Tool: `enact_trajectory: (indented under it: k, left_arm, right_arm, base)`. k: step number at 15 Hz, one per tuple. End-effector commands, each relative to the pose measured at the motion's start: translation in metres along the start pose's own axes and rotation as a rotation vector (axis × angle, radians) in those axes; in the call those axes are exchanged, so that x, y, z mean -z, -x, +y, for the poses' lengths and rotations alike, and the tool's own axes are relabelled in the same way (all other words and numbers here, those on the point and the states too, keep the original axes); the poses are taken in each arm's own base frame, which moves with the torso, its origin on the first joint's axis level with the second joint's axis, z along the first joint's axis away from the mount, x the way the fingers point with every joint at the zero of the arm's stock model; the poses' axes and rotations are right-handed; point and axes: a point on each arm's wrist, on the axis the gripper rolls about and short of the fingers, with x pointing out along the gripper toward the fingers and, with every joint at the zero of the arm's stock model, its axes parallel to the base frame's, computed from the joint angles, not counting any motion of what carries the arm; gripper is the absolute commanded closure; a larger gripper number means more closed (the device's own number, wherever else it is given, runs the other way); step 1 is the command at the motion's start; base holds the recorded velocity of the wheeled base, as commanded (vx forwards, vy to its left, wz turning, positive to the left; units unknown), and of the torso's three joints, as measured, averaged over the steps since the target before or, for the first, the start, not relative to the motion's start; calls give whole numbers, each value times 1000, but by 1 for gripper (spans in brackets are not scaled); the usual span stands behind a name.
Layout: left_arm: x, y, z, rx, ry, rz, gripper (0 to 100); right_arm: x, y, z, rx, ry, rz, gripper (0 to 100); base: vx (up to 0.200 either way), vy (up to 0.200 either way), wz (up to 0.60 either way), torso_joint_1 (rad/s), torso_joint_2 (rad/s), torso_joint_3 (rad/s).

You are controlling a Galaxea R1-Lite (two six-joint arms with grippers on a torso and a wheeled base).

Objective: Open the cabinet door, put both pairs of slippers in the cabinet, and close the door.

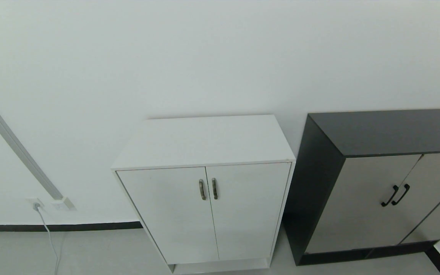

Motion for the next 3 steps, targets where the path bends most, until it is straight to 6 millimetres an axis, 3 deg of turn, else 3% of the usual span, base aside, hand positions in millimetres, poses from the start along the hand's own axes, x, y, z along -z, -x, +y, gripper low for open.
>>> enact_trajectory:
  k: [1,3]
  left_arm:
    - [0,0,0,0,1,1,100]
    - [0,0,0,0,-1,1,100]
  right_arm:
    - [0,0,0,-3,3,4,100]
    - [0,0,0,-3,2,3,100]
  base:
    - [0,0,0,0,0,0]
    - [0,0,0,0,0,0]
